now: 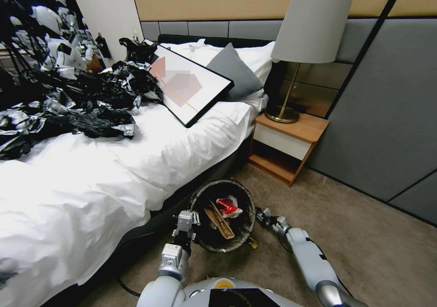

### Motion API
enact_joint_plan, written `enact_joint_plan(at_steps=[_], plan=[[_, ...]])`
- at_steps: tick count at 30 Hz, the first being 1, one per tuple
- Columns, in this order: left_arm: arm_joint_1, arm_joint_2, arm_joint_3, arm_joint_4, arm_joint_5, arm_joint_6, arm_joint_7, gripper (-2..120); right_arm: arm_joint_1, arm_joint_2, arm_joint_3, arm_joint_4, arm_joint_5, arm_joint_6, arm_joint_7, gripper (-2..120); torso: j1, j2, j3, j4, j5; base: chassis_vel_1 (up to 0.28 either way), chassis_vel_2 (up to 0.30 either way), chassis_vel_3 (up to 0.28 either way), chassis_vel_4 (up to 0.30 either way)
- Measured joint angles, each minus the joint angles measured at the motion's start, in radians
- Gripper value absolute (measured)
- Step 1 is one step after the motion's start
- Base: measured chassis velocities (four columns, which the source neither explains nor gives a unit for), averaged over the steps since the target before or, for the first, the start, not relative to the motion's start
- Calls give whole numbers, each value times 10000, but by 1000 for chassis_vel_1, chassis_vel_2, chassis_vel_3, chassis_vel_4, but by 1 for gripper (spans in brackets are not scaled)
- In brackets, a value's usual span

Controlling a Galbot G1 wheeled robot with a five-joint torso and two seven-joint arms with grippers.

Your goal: Pick up the trash bin, then pick up the garbage from the floor and place it into the trash bin.

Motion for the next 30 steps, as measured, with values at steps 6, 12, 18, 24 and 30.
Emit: enact_joint_plan(at_steps=[6, 12, 18, 24, 30], plan=[[-29, 5, 13, 32, -8, 3, 9, 0, -631, -169, 303, 1965, 1031, -58, 333, 21, 0, 0, 0, 0, -2, 0, 0, 0, 0], [-29, -4, 18, 45, -10, 5, 13, 0, -1201, -279, 878, 4034, 2120, 156, 471, 21, 0, 0, 0, 1, -2, 0, 0, 0, 0], [-45, -4, 19, 122, -18, 8, 18, 0, -1895, -359, 1151, 6010, 3703, 75, -251, 21, 0, 0, 0, 2, -2, 0, 0, 0, 0], [-79, 6, 73, 167, -21, 8, 18, 0, -2982, -505, 1103, 8717, 4846, -370, -999, 21, 0, 0, 0, 1, -2, 0, 0, 0, 0], [-188, 56, 107, 180, -76, 23, 19, 0, -4151, -1134, 7, 11042, 4796, -576, -591, 21, 0, 1, -1, 1, -3, 0, 0, 0, 0]])
